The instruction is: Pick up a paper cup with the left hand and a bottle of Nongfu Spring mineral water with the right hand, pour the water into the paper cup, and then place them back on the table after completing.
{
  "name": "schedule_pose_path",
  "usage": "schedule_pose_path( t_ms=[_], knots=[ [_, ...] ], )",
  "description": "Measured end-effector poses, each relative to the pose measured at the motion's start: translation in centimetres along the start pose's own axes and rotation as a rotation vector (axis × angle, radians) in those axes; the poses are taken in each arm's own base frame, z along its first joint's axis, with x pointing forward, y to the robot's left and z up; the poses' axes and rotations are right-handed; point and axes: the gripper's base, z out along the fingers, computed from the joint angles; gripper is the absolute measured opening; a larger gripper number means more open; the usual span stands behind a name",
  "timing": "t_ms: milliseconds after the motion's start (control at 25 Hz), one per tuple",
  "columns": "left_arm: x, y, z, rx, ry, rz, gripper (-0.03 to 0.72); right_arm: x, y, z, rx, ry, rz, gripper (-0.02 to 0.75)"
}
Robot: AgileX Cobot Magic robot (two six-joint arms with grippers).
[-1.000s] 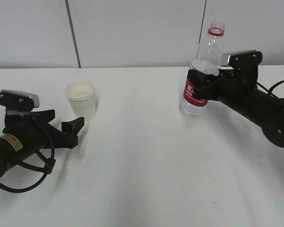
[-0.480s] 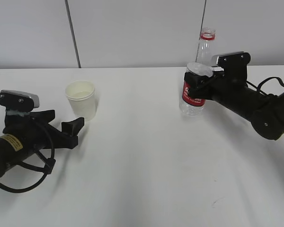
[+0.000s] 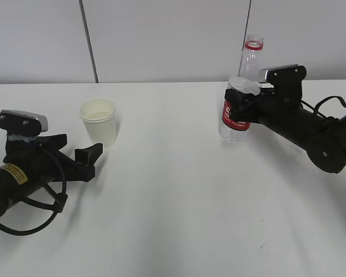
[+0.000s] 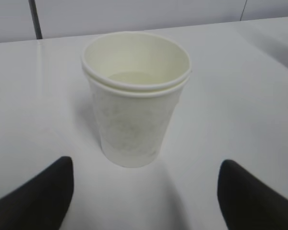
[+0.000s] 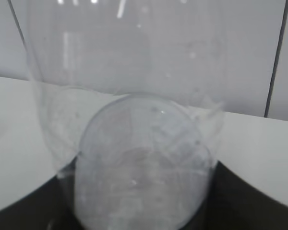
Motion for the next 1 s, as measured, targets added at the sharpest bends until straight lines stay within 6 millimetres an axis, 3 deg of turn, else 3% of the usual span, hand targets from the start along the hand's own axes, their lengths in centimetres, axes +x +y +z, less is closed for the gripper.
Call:
schedule_pose_path(
  t_ms=[80,280,360,600,1000],
  knots=[
    [0.0,0.0,0.0,0.000,0.000,0.000,0.563,0.0,0.0,0.0,0.001,-0.002,0.002,0.417],
    [0.0,0.0,0.0,0.000,0.000,0.000,0.563,0.1,0.0,-0.1,0.002,0.000,0.003,0.588],
    [0.0,0.0,0.0,0.000,0.000,0.000,0.563,0.2,0.0,-0.1,-0.001,0.007,0.001,0.612],
    [0.0,0.0,0.0,0.000,0.000,0.000,0.563,0.5,0.2,-0.3,-0.013,0.023,-0.002,0.621],
    [0.0,0.0,0.0,0.000,0.000,0.000,0.562,0.5,0.6,-2.2,0.004,0.057,0.023,0.621]
  ],
)
